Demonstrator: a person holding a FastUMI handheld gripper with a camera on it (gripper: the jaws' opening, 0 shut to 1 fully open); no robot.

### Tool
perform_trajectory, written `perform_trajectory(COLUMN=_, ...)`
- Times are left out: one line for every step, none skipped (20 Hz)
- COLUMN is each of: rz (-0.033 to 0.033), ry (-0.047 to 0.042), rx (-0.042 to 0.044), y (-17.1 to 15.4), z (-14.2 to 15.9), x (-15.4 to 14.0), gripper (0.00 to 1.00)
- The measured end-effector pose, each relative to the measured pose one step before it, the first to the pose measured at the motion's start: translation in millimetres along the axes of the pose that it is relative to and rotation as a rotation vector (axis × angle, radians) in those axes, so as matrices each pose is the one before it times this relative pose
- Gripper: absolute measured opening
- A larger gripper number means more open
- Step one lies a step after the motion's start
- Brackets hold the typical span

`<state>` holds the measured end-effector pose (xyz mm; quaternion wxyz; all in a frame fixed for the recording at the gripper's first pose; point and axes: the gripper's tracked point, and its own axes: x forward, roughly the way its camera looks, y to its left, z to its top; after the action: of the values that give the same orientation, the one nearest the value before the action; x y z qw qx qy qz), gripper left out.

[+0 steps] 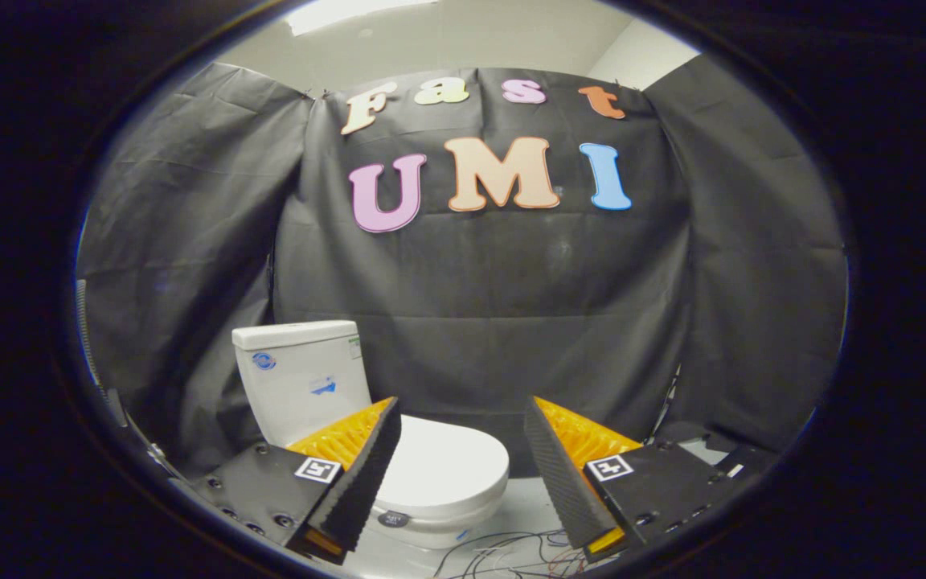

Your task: Open the toilet lid.

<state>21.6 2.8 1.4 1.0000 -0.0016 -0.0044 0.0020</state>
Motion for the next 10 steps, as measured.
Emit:
perform_trajectory(rz=0.00126, ry=0.00161, rx=-0.00550, y=1.37, z=0.40, x=11.11, gripper=0.95)
perform_trajectory(rz=0.00167, ry=0.00012, rx=-0.00874, y=1.56, z=0.59, x=6.34, gripper=0.95)
perform_trajectory(rz=0.00358, ry=0.00331, rx=-0.01218, y=2.06, z=-0.77, x=5.30, gripper=0.95)
perform_trajectory(rz=0.00861, ry=0.00265, rx=-0.01439, y=3.47, z=-2.04, x=5.91, gripper=0.95)
perform_trajectory(rz=0.01250, ry=0.00091, rx=-0.01344, y=4.58, z=1.22, x=6.96, gripper=0.95)
perform_trajectory(rz=0.02458, ry=-0.00726, rx=-0.00752, y=6.95, z=2.75, x=6.92, gripper=0.95)
perform_trajectory(rz=0.01505, ry=-0.01051, rx=-0.00321, y=6.95, z=5.55, x=9.03, gripper=0.95)
perform_trajectory(rz=0.00873, ry=-0.01305, rx=0.00305, y=4.48, z=4.82, x=9.20, gripper=0.94)
perform_trajectory(rz=-0.00286, ry=-0.01428, rx=0.00315, y=5.54, z=3.23, x=6.37, gripper=0.94)
perform_trajectory(rz=-0.01626, ry=-0.01432, rx=0.00342, y=4.88, z=2.74, x=6.44, gripper=0.93)
